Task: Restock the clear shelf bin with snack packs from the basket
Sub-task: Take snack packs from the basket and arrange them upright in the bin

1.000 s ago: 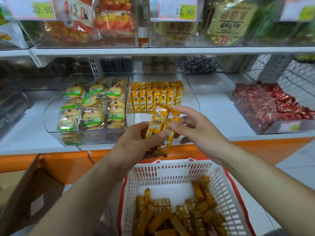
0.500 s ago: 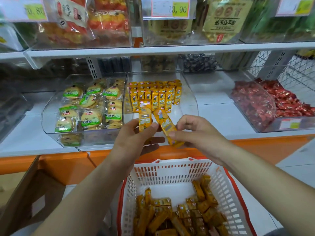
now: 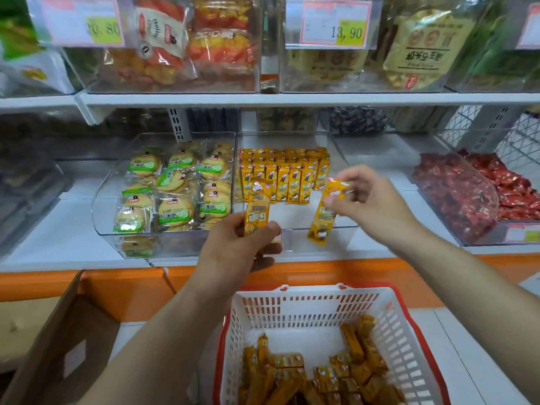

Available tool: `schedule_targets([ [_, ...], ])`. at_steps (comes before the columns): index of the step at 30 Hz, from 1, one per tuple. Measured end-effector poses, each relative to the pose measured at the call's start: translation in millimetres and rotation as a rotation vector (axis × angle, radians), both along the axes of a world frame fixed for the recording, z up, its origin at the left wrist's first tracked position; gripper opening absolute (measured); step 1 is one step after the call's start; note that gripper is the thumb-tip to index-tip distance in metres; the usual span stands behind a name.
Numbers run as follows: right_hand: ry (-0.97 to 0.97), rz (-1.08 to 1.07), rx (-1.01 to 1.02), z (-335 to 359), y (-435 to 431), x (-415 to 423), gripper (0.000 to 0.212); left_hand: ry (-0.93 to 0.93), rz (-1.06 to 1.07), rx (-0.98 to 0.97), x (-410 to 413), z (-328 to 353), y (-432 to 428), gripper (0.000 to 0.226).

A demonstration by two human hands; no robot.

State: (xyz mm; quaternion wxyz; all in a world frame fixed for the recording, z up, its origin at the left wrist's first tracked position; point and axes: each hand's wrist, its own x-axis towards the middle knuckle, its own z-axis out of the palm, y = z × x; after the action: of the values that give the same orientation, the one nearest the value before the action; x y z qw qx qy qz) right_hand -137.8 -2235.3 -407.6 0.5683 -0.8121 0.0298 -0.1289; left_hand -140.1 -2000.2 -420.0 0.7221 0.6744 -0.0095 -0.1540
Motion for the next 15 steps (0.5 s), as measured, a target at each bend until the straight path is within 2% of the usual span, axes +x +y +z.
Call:
schedule_targets([
  [5,-0.077,-0.046,-0.426,4.9,-34.3,66.8,0.041,0.023,-0.003,-0.021,4.1,-0.6,6.7,0.02],
  [8,-0.013,-0.042,-0.707,2.1,-52.5,109.5,0.034,0.03,-0.017,-0.03,5.9,-2.0,7.8,0.017],
  [10,0.056,-0.042,-0.922,-2.7,-62.2,133.1,0.038,0.035,-0.024,-0.037,7.1,-3.7,8.2,0.015],
  [12,0.127,-0.03,-1.025,-8.9,-67.6,152.0,0.044,0.04,-0.034,-0.042,8.2,-5.8,7.6,0.013],
  [15,0.169,-0.019,-1.019,-16.6,-67.9,177.2,0.048,0.061,-0.034,-0.049,10.6,-10.0,5.2,0.011],
])
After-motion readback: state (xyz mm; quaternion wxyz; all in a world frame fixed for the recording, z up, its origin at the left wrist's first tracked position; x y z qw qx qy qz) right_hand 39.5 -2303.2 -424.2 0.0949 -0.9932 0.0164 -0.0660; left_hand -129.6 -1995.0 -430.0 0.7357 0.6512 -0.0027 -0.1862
